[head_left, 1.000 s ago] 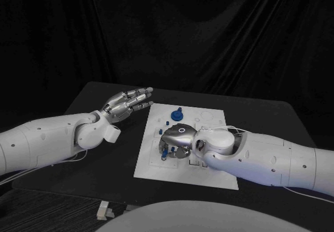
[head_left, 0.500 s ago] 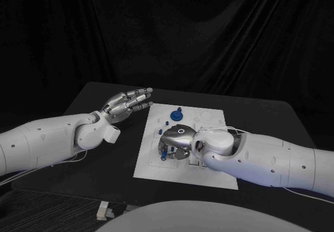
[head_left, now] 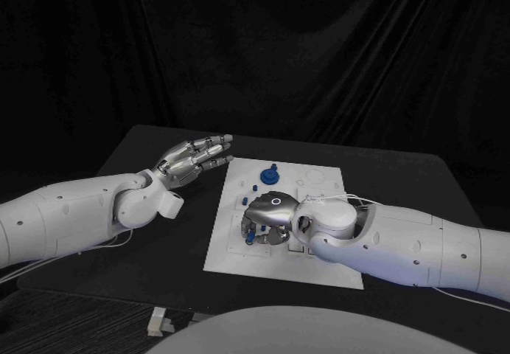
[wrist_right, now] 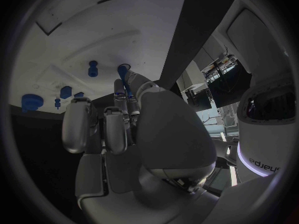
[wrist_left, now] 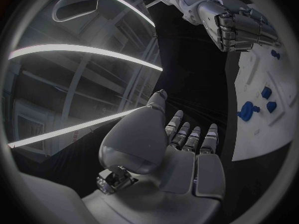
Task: Assemble the parts on the task board
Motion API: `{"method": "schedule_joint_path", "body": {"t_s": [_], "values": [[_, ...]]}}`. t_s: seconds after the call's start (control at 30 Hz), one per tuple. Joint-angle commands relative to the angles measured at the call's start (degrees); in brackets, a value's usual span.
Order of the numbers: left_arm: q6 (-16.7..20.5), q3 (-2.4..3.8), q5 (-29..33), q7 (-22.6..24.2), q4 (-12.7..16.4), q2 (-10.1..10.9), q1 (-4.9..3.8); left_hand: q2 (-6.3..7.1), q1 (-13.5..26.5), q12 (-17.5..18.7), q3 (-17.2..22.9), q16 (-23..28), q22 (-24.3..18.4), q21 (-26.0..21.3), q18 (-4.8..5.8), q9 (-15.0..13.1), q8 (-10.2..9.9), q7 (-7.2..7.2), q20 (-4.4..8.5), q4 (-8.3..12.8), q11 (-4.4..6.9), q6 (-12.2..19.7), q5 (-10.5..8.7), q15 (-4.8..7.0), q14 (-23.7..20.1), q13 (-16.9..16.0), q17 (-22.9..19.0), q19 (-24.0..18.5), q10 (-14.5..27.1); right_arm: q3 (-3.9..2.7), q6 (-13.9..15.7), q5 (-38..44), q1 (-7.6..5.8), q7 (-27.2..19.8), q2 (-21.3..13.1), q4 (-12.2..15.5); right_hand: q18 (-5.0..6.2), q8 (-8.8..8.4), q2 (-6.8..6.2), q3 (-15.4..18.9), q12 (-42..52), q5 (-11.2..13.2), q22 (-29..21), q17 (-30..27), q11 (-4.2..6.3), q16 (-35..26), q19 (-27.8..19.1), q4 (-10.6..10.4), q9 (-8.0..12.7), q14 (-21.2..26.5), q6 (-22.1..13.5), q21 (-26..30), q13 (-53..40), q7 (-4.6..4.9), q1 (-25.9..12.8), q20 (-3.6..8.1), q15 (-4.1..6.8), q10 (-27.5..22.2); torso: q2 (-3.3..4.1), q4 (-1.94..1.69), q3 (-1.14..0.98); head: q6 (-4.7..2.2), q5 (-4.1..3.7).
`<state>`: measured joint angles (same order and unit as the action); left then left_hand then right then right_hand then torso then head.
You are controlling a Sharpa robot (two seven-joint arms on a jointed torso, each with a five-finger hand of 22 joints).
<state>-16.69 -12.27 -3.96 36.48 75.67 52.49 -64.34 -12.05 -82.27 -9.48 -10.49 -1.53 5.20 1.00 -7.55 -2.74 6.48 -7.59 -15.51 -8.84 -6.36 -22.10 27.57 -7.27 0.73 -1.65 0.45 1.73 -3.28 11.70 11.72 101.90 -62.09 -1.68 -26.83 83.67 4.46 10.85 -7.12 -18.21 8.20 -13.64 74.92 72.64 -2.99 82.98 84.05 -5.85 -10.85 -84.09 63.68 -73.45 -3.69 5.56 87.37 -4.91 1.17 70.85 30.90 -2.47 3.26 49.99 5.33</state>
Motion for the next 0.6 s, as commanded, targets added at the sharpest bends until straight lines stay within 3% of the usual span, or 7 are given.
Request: {"method": "schedule_joint_path", "body": {"t_s": [0.03,0.6], "values": [[-0.7,0.06,0.4,0.4,0.0,-0.1,0.1,-0.43,0.3,0.2,-0.2,0.0,0.1,0.0,-0.73,0.0,0.1,-0.1,-0.41,-0.2,0.17,-0.4,-0.21,-0.19,-0.2,0.1,0.0,0.0,0.3,0.17,-1.8,0.6,0.34,1.1,-0.1,-0.2,-0.82,0.19,0.59,-0.4,-0.2,-0.3,10.3,-0.1,0.13,-0.3,-0.1,0.1,-1.0,-2.5,0.8,0.0,-0.1,0.76,-0.2,0.32,0.3,0.4,0.02,-0.02,0.0,0.01,-0.05],[-1.4,0.06,0.4,-0.4,-0.3,-0.3,0.23,-0.59,0.2,0.2,-0.2,-0.3,0.3,0.0,-1.02,-0.1,0.3,-0.22,-0.68,-0.2,0.05,-0.7,-0.22,-0.69,-0.1,0.1,0.1,0.1,0.3,0.17,-2.2,0.6,0.36,1.3,-0.3,0.0,-0.81,0.14,0.57,-0.4,-0.2,-0.3,10.3,-0.1,0.14,-0.3,-0.1,0.2,-1.0,-2.5,0.8,0.0,-0.1,0.76,-0.2,0.33,0.31,0.5,0.03,-0.03,0.01,0.01,-0.02]]}}
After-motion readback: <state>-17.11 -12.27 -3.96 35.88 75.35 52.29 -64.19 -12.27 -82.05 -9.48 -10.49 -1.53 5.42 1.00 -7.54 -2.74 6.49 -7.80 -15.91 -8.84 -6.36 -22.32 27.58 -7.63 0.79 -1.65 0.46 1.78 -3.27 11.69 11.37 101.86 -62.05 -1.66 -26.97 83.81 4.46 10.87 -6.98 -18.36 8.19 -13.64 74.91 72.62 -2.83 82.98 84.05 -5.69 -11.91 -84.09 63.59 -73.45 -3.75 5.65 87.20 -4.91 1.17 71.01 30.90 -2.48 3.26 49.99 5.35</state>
